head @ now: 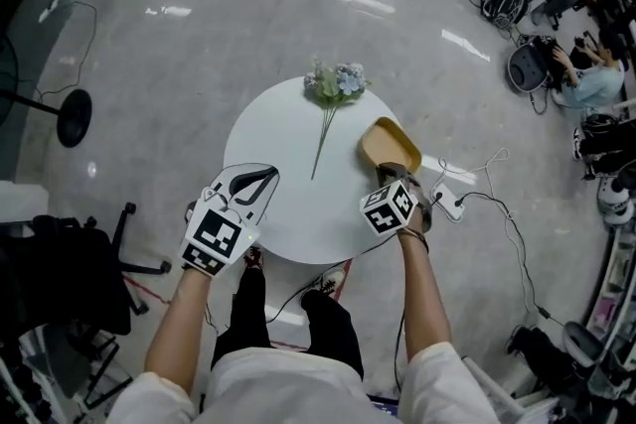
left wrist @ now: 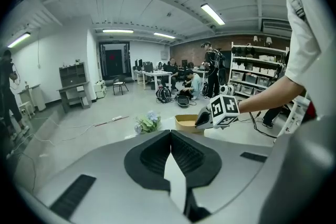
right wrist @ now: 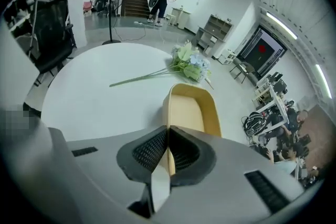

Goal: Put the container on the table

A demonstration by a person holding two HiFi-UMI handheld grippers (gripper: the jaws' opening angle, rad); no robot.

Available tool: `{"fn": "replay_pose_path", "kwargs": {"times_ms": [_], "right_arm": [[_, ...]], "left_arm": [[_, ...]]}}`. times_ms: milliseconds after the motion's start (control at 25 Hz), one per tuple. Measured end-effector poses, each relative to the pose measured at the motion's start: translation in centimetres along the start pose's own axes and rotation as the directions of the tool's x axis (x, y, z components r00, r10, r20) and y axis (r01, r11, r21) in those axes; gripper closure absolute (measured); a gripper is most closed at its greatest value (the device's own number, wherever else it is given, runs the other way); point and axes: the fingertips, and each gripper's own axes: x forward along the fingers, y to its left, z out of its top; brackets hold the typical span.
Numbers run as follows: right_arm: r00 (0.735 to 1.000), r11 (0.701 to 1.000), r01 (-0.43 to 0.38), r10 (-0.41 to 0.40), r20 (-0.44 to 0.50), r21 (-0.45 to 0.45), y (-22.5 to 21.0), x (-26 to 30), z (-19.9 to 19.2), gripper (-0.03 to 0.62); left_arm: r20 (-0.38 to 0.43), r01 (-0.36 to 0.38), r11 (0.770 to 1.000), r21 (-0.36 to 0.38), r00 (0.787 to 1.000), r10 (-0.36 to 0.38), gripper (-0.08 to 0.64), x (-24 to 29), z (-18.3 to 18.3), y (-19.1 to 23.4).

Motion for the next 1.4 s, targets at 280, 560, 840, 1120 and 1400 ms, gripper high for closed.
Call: {"fn": "replay_pose_path", "kwargs": {"times_ms": [280, 560, 840, 1120, 1400], "right_arm": [[0.999, 0.999, -0.032, 0.031, -0.014, -0.035, 1.0, 2.1, 0.1, 0.552], [0.994, 0.984, -0.048, 0.030, 0.105, 0.174, 0.2, -2.6, 2.1, 0.459], [0.950, 0.875, -0.024, -0.130, 0.283, 0.483, -4.2, -15.8, 5.5, 0.532], [0.867, 0.800, 0.080, -0.350, 0.354, 0.594, -7.8, -30.5, 7.2, 0.577], [0.777, 0.758, 0.141, -0.484, 0.403, 0.637, -7.9, -42.7, 7.5, 0.577]], "left_arm": [[-0.023, -0.002, 1.000, -0.013, 1.000, 0.002, 0.541, 0.4, -1.6, 0.8], [0.020, 0.027, 1.000, 0.006, 0.999, -0.027, 0.541, -0.8, 0.1, 0.3], [0.119, 0.070, 0.995, 0.074, 0.990, -0.079, 0.541, -3.7, 5.8, -0.6], [0.263, 0.081, 0.987, 0.138, 0.958, -0.116, 0.541, -7.5, 15.1, -1.3], [0.377, 0.085, 0.977, 0.196, 0.913, -0.156, 0.541, -12.3, 22.1, -3.8]]}}
